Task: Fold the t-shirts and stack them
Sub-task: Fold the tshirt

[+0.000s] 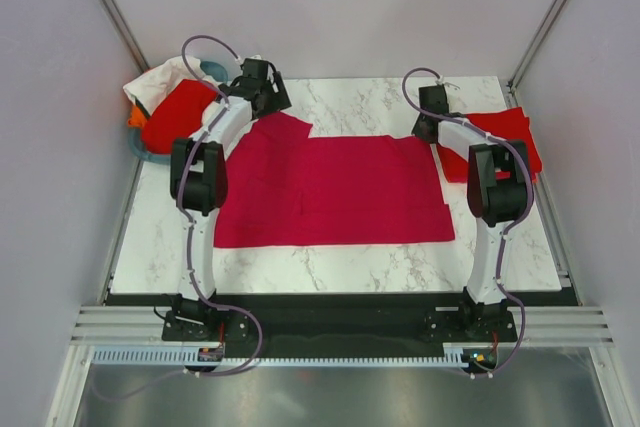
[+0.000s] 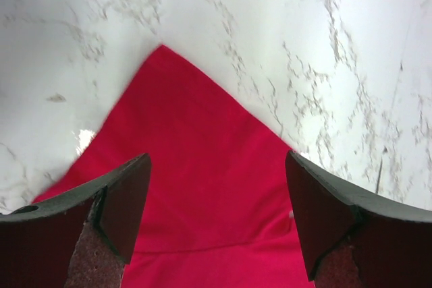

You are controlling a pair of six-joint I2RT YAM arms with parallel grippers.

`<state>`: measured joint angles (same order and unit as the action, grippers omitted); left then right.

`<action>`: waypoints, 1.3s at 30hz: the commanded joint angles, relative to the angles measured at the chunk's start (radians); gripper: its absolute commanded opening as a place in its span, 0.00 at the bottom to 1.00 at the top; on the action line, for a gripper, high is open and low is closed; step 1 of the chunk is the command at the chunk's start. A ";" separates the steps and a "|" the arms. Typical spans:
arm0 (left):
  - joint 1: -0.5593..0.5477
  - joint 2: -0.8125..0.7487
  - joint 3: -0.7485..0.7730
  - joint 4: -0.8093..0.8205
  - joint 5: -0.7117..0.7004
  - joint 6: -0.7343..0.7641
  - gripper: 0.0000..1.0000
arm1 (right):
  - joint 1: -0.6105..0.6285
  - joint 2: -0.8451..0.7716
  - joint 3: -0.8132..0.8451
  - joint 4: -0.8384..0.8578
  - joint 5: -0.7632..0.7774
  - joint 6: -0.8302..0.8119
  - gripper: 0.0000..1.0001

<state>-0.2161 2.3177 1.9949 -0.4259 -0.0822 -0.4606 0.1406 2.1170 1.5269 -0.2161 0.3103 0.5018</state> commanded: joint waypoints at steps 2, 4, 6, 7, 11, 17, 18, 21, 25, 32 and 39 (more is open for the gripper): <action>0.026 0.072 0.103 -0.034 -0.071 0.053 0.88 | -0.007 -0.034 -0.024 0.050 0.010 0.014 0.00; 0.030 0.092 0.123 -0.045 -0.090 0.059 0.88 | -0.010 -0.037 -0.028 0.055 0.000 0.014 0.00; 0.034 0.118 0.149 -0.047 -0.117 0.085 0.88 | -0.012 -0.034 -0.027 0.057 -0.013 0.014 0.00; 0.034 0.127 0.162 -0.050 -0.126 0.091 0.88 | -0.015 -0.032 -0.025 0.057 -0.019 0.015 0.00; 0.047 0.190 0.267 -0.073 -0.091 0.092 0.88 | -0.022 -0.026 -0.027 0.061 -0.046 0.023 0.00; 0.075 0.258 0.328 -0.119 -0.013 0.033 0.85 | -0.029 -0.028 -0.034 0.064 -0.059 0.030 0.00; 0.080 0.269 0.328 -0.120 -0.001 0.022 0.84 | -0.035 -0.029 -0.036 0.066 -0.063 0.035 0.00; 0.081 0.281 0.328 -0.129 0.019 0.019 0.79 | -0.038 -0.031 -0.040 0.070 -0.073 0.037 0.00; 0.081 0.292 0.337 -0.129 0.064 0.027 0.63 | -0.038 -0.031 -0.037 0.072 -0.083 0.038 0.00; 0.073 0.316 0.360 -0.129 0.128 0.011 0.49 | -0.042 -0.052 -0.048 0.069 -0.077 0.043 0.00; 0.069 0.318 0.372 -0.132 0.124 0.014 0.19 | -0.049 -0.057 -0.054 0.067 -0.091 0.043 0.00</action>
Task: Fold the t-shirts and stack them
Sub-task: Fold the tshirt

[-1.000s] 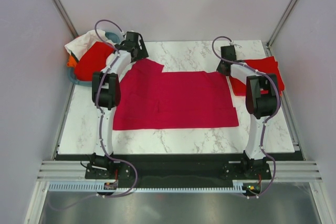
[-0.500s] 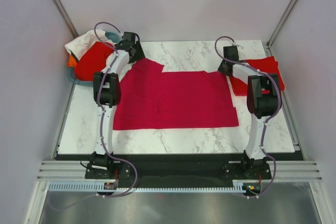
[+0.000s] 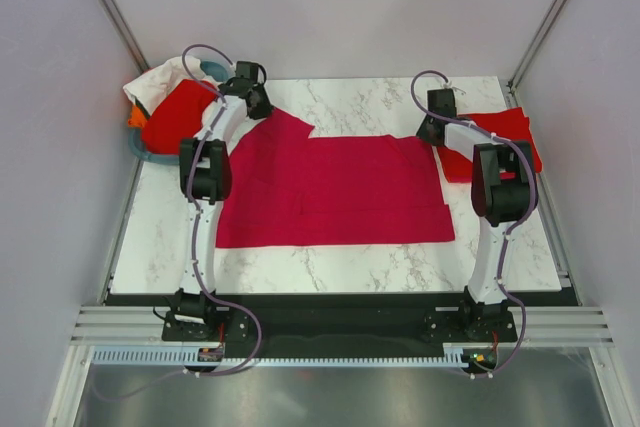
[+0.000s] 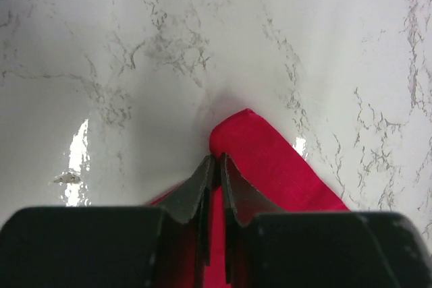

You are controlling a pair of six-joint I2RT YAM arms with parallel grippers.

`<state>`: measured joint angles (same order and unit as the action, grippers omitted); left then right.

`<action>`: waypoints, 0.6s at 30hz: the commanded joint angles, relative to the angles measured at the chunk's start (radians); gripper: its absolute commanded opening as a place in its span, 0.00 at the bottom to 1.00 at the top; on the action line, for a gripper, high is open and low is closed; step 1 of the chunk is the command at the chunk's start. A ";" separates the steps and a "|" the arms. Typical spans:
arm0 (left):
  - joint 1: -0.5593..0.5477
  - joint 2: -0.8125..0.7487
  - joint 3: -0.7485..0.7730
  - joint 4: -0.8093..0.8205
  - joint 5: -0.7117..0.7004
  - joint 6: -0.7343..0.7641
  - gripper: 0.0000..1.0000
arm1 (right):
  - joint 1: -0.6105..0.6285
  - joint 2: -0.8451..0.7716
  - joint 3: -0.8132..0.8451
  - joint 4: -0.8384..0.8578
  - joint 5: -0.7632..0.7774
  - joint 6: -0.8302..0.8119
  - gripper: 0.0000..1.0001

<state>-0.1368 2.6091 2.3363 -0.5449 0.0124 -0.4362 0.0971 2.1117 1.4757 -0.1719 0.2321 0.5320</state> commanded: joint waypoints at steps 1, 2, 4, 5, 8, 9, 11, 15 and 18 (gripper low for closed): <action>-0.009 0.023 0.031 -0.013 0.028 -0.010 0.12 | -0.008 -0.050 -0.003 0.025 -0.014 0.013 0.00; -0.009 0.019 0.031 -0.013 0.021 -0.007 0.09 | -0.008 -0.048 0.000 0.023 -0.020 0.013 0.00; -0.007 0.000 0.026 -0.009 0.018 -0.007 0.03 | -0.010 -0.047 0.006 0.017 -0.028 0.011 0.00; -0.007 -0.009 0.023 -0.006 0.020 -0.004 0.02 | -0.010 -0.047 0.008 0.015 -0.028 0.011 0.00; -0.006 -0.056 -0.011 0.019 0.029 0.001 0.02 | -0.010 -0.059 0.009 0.011 -0.037 0.011 0.00; -0.006 -0.073 -0.024 0.028 0.031 -0.001 0.02 | -0.010 -0.064 0.005 0.008 -0.034 0.011 0.00; -0.007 -0.124 -0.077 0.060 0.038 0.004 0.02 | -0.010 -0.079 0.000 0.009 -0.020 0.013 0.00; -0.007 -0.208 -0.170 0.108 0.041 0.008 0.02 | -0.010 -0.102 -0.011 0.008 -0.005 0.014 0.00; -0.007 -0.267 -0.204 0.117 0.040 0.008 0.02 | -0.010 -0.125 -0.017 0.008 0.012 0.014 0.00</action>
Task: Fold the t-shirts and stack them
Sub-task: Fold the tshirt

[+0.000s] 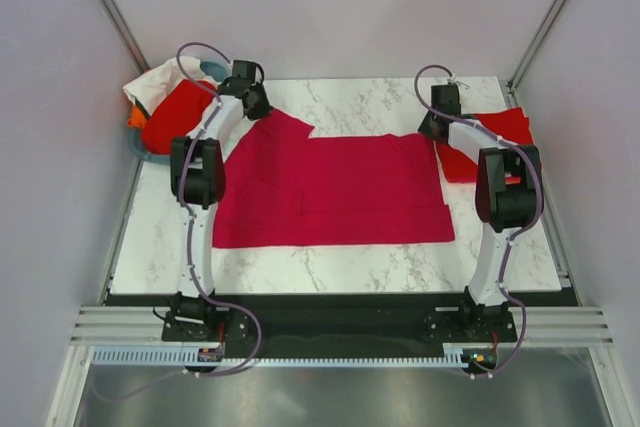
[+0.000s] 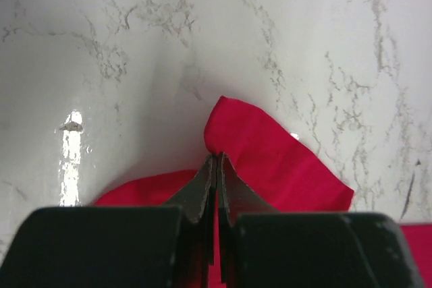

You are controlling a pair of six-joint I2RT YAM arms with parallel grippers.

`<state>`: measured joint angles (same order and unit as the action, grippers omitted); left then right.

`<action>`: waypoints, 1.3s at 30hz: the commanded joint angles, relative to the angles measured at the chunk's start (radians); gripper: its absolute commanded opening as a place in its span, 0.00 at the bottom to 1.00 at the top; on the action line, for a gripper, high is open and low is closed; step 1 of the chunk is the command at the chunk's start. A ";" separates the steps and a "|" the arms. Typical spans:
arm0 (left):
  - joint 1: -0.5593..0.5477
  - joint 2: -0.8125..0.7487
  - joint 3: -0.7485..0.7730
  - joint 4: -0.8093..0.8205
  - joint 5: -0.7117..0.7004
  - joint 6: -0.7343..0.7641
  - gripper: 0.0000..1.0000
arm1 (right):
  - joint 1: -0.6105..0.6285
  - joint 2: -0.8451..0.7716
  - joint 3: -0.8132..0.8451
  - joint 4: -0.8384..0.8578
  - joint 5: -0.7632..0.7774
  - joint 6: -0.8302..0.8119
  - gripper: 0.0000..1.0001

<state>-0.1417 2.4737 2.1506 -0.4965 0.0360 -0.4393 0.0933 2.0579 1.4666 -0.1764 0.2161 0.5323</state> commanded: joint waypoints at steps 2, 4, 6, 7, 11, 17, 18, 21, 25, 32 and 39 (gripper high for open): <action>-0.006 -0.172 -0.037 0.075 0.015 0.010 0.02 | -0.004 -0.081 -0.011 0.012 0.032 0.015 0.00; -0.006 -0.197 -0.069 0.091 0.013 0.010 0.02 | -0.004 -0.090 -0.012 0.012 0.032 0.017 0.00; -0.007 -0.229 -0.095 0.104 0.012 0.011 0.02 | -0.004 -0.097 -0.018 0.012 0.031 0.017 0.00; -0.007 -0.240 -0.104 0.107 0.010 0.011 0.02 | -0.006 -0.099 -0.022 0.009 0.031 0.018 0.00; -0.012 -0.283 -0.153 0.122 0.013 0.014 0.02 | -0.006 -0.108 -0.043 0.008 0.020 0.028 0.00; -0.019 -0.392 -0.310 0.211 0.007 0.027 0.02 | -0.006 -0.142 -0.089 0.003 0.008 0.049 0.00; -0.021 -0.407 -0.355 0.223 -0.001 0.030 0.02 | -0.006 -0.151 -0.097 0.003 0.003 0.052 0.00; -0.029 -0.464 -0.437 0.257 -0.015 0.036 0.02 | -0.004 -0.179 -0.132 0.003 0.000 0.060 0.00; -0.033 -0.527 -0.544 0.308 -0.033 0.048 0.02 | -0.006 -0.222 -0.178 0.005 0.000 0.069 0.00; -0.038 -0.640 -0.756 0.417 -0.088 0.059 0.02 | -0.012 -0.314 -0.279 0.011 0.043 0.090 0.00; -0.036 -0.745 -0.905 0.486 -0.194 0.074 0.02 | -0.037 -0.381 -0.347 0.009 0.048 0.115 0.00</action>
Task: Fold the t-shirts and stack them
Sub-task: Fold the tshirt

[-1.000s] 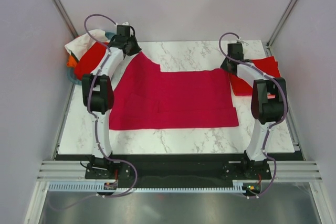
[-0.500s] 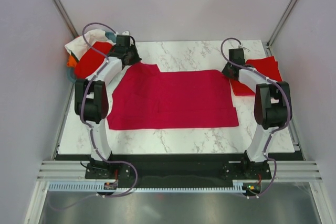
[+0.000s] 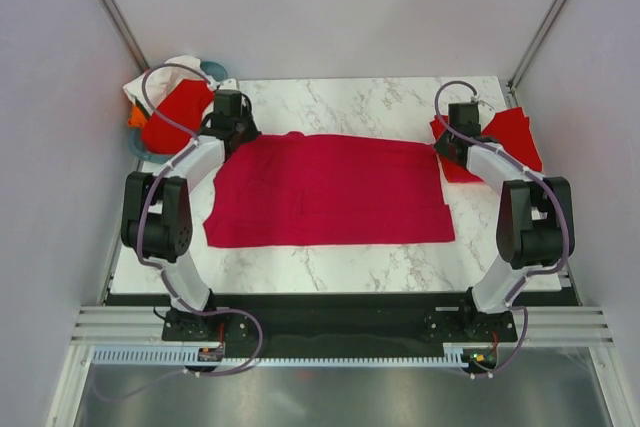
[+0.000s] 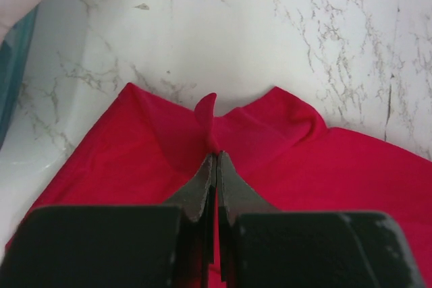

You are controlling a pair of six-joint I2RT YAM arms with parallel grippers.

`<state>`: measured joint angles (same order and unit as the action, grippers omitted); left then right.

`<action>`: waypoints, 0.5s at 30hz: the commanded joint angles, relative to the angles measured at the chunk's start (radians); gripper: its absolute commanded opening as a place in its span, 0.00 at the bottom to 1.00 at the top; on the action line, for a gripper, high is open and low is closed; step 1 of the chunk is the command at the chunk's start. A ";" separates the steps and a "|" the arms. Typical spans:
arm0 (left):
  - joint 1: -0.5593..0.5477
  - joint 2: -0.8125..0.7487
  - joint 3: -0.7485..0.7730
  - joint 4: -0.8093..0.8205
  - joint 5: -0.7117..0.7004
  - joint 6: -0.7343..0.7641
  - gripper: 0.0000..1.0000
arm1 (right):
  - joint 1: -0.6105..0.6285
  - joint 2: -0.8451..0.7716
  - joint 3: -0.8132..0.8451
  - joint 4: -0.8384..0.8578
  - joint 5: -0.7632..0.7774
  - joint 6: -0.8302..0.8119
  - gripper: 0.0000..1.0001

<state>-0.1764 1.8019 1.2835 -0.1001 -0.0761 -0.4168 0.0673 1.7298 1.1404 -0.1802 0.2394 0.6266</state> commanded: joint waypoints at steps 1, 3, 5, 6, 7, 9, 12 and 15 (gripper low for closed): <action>-0.003 -0.097 -0.050 0.094 -0.100 0.056 0.02 | -0.012 -0.058 -0.027 0.015 0.024 0.021 0.00; -0.002 -0.119 -0.082 0.096 -0.125 0.061 0.02 | -0.011 -0.076 -0.041 0.016 0.023 0.021 0.00; -0.002 -0.154 -0.119 0.135 -0.139 0.061 0.02 | -0.012 -0.093 -0.053 0.018 0.015 0.021 0.00; -0.002 -0.168 -0.133 0.145 -0.151 0.062 0.02 | -0.012 -0.096 -0.056 0.019 0.012 0.019 0.00; -0.002 -0.194 -0.148 0.158 -0.155 0.062 0.02 | -0.011 -0.101 -0.062 0.018 0.008 0.016 0.00; -0.002 -0.214 -0.188 0.191 -0.163 0.062 0.02 | -0.012 -0.113 -0.067 0.016 0.005 0.015 0.00; -0.003 -0.254 -0.228 0.217 -0.166 0.062 0.02 | -0.011 -0.115 -0.065 0.016 -0.025 0.001 0.00; -0.003 -0.283 -0.259 0.234 -0.182 0.061 0.02 | -0.011 -0.118 -0.067 0.018 -0.046 -0.004 0.00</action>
<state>-0.1768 1.5726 1.0470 0.0502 -0.2062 -0.3969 0.0589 1.6474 1.0760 -0.1799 0.2165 0.6319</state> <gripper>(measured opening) 0.028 0.007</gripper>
